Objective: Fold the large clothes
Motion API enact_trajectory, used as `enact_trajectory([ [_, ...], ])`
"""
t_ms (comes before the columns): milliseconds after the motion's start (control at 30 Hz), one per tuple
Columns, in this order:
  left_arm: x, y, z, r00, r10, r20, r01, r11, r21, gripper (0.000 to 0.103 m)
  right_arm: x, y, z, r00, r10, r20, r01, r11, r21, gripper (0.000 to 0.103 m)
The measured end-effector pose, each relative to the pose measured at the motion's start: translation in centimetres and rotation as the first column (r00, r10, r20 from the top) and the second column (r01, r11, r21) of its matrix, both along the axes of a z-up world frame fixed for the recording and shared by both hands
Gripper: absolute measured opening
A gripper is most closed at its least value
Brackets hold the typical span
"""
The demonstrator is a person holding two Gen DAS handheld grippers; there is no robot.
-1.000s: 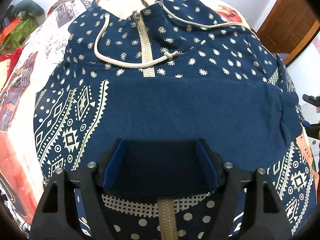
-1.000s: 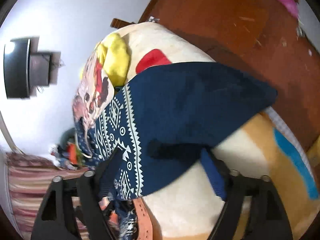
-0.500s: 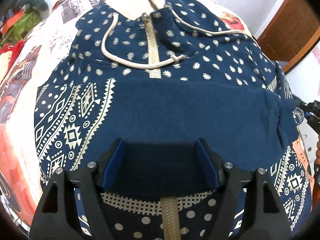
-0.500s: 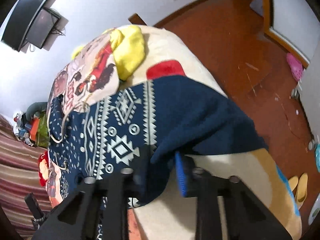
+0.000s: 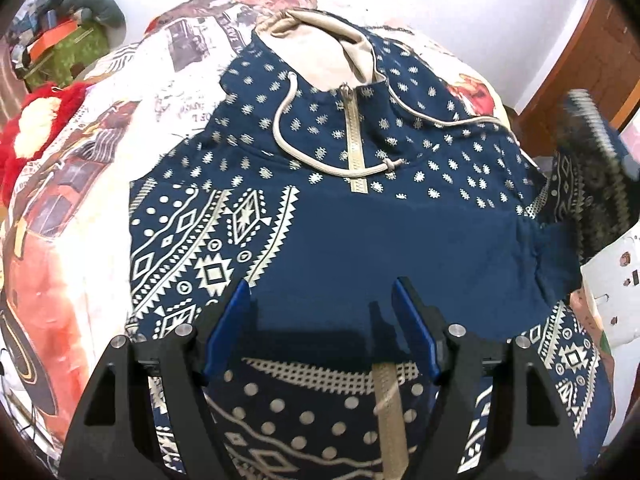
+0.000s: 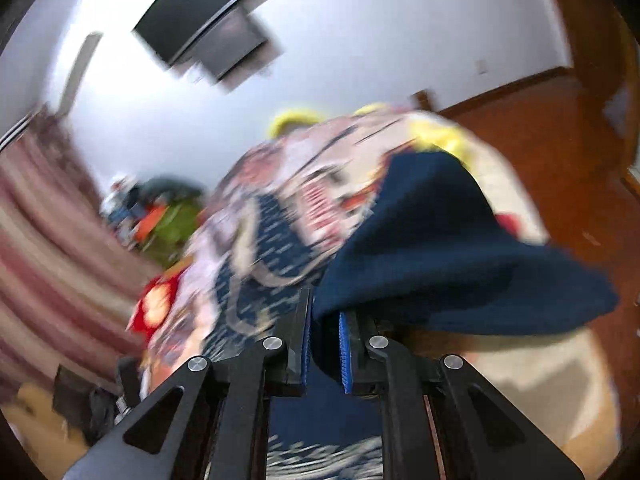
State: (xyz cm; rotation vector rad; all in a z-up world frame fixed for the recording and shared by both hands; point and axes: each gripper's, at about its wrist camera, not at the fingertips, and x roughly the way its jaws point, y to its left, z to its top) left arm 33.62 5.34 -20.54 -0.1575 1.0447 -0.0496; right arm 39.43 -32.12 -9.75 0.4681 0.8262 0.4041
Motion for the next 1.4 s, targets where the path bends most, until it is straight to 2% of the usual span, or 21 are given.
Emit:
enact_trajectory([
  [133,-1.0,0.1,0.6,1.000,-0.011,0.018,0.010,1.000,0.023,0.073,-0.5,6.3,-2.1,0.992,0.120,-0.045,-0.123,0.990,-0.071,0.010],
  [200,-1.7,0.4,0.9,0.999,-0.020,0.029,0.018,0.999,0.041,0.073,-0.5,8.8,-4.2,0.981,0.153,-0.118,-0.166,0.980,-0.114,0.010],
  [267,-2.2,0.6,1.1,0.999,-0.029,0.038,0.027,0.998,0.062,0.073,-0.2,10.4,-7.2,0.959,0.151,-0.238,-0.189,0.971,-0.147,0.010],
  [300,-2.6,0.6,1.2,0.998,-0.035,0.043,0.032,0.997,0.076,0.073,0.0,10.4,-8.3,0.949,0.141,-0.283,-0.191,0.969,-0.159,0.010],
  [400,-3.1,0.4,1.5,0.997,-0.055,0.050,0.049,0.993,0.104,0.073,0.3,10.1,-11.9,0.877,0.107,-0.468,-0.230,0.949,-0.214,0.010],
  [467,-3.3,-0.1,1.9,0.996,-0.075,0.058,0.068,0.992,0.110,0.072,0.2,9.5,-12.1,0.872,0.118,-0.475,-0.228,0.957,-0.181,0.010],
  [567,-3.2,-1.3,2.8,0.992,-0.103,0.076,0.096,0.991,0.093,0.073,0.0,9.0,-11.9,0.840,0.141,-0.524,-0.255,0.955,-0.151,0.010],
  [700,-2.3,-3.9,4.1,0.984,-0.153,0.086,0.145,0.985,0.091,0.073,-1.3,7.5,-11.0,0.840,0.162,-0.517,-0.270,0.953,-0.140,0.011],
  [833,-0.5,-7.6,4.6,0.968,-0.242,0.067,0.241,0.970,0.029,0.073,-2.4,5.7,-9.8,0.852,0.166,-0.496,-0.247,0.964,-0.102,0.011],
  [933,2.0,-10.8,3.0,0.959,-0.282,-0.001,0.282,0.959,-0.001,0.073,-2.5,4.7,-10.2,0.853,0.173,-0.493,-0.236,0.969,-0.069,0.011],
  [1000,3.9,-12.7,0.8,0.954,-0.290,-0.082,0.289,0.957,-0.016,0.073,-2.5,4.5,-10.8,0.848,0.176,-0.500,-0.233,0.971,-0.053,0.011],
  [1033,4.3,-13.3,0.0,0.951,-0.290,-0.106,0.291,0.957,-0.012,0.073,-2.4,4.5,-11.2,0.847,0.176,-0.502,-0.228,0.973,-0.043,0.011],
  [1100,5.3,-14.5,-1.9,0.947,-0.280,-0.158,0.291,0.955,0.051,0.073,-2.5,4.4,-11.5,0.847,0.182,-0.500,-0.229,0.973,-0.034,0.011],
  [1133,5.4,-14.7,-2.3,0.946,-0.281,-0.159,0.294,0.954,0.065,0.078,-2.6,4.5,-11.4,0.850,0.188,-0.492,-0.237,0.971,-0.037,0.010],
  [1167,5.5,-14.6,-2.4,0.949,-0.276,-0.149,0.289,0.954,0.073,0.082,-2.7,4.5,-11.1,0.853,0.202,-0.482,-0.255,0.966,-0.046,0.010],
  [1300,5.5,-14.2,-2.4,0.952,-0.264,-0.154,0.277,0.958,0.077,0.086,-3.8,3.5,-9.8,0.871,0.231,-0.433,-0.296,0.951,-0.086,0.010],
  [1400,5.3,-14.5,-1.7,0.961,-0.235,-0.148,0.257,0.955,0.150,0.085,-4.9,1.6,-8.8,0.894,0.206,-0.398,-0.284,0.947,-0.147,0.011],
])
